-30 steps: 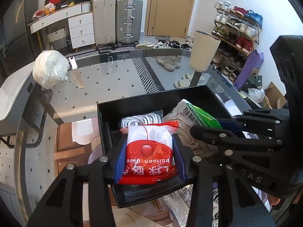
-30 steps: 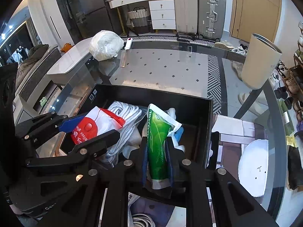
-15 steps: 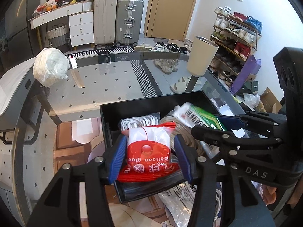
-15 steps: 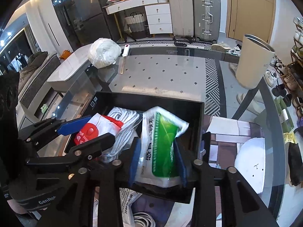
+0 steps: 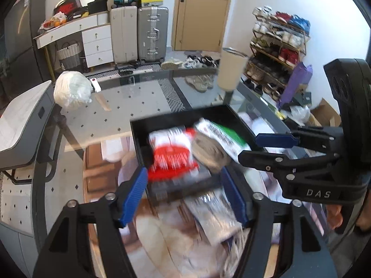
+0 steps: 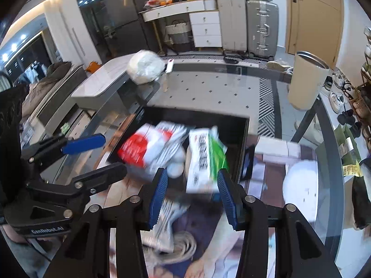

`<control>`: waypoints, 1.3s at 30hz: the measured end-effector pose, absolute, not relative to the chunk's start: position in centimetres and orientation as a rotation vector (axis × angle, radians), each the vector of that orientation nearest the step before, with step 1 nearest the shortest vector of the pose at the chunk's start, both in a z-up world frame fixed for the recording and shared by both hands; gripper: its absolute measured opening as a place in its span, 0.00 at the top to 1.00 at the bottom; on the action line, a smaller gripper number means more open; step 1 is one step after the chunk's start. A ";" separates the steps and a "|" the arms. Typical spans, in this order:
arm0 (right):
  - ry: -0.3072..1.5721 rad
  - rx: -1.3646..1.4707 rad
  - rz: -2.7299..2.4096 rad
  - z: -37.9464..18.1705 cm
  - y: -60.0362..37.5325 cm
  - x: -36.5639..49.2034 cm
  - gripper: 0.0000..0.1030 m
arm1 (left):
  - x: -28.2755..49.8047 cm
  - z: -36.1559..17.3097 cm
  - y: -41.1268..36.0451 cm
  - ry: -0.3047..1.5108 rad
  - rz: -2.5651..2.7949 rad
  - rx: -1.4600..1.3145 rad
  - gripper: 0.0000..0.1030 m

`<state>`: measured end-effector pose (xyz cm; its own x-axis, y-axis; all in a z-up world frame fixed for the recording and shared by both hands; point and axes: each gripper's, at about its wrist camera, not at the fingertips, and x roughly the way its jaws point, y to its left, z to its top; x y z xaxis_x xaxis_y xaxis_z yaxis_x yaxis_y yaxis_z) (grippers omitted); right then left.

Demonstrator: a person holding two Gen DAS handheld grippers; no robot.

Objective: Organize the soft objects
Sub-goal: 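Lower both packets into the black box and open both grippers, then grasp the white coiled cable with the left gripper while the right gripper moves to the white sachet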

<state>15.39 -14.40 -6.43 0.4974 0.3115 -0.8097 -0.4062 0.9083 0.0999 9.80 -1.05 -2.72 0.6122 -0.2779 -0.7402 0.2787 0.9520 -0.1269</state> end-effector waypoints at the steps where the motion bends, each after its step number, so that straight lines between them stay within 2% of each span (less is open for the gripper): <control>1: 0.967 -0.119 0.446 -6.7 -14.5 14.6 0.53 | 9.0 -2.9 -1.1 0.862 -0.324 0.010 0.31; 10: 1.115 -0.172 0.499 -11.6 -15.2 9.6 0.52 | 3.9 -8.3 -3.0 1.030 -0.425 0.091 0.29; 16: 1.144 -0.158 0.453 -12.6 -16.3 10.6 0.51 | 3.5 -8.7 -6.9 1.042 -0.520 0.155 0.32; 17: 1.143 -0.157 0.450 -12.4 -16.5 11.0 0.51 | 3.5 -8.8 -7.9 1.044 -0.528 0.171 0.45; 18: 1.140 -0.159 0.452 -12.3 -16.5 10.9 0.51 | 3.6 -9.0 -8.6 1.062 -0.545 0.184 0.69; 19: 1.139 -0.160 0.454 -12.3 -16.5 10.9 0.51 | 3.8 -9.4 -9.1 1.088 -0.566 0.189 0.77; 20: 1.141 -0.163 0.451 -12.3 -16.5 10.8 0.51 | 3.8 -9.8 -9.3 1.113 -0.574 0.191 0.80; 26: 1.137 -0.142 0.465 -12.0 -15.5 11.7 0.51 | 2.6 -9.8 -7.0 1.181 -0.564 0.157 0.80; 30: 1.130 -0.109 0.498 -12.1 -13.9 12.2 0.31 | 1.6 -9.7 -2.8 1.197 -0.495 0.087 0.80; 34: 1.161 -0.047 0.524 -13.0 -11.6 13.1 0.30 | 1.0 -9.3 -0.5 1.217 -0.453 0.014 0.80; 39: 1.147 -0.128 0.530 -13.4 -7.7 13.4 0.30 | 0.6 -8.9 -0.9 1.218 -0.455 0.051 0.80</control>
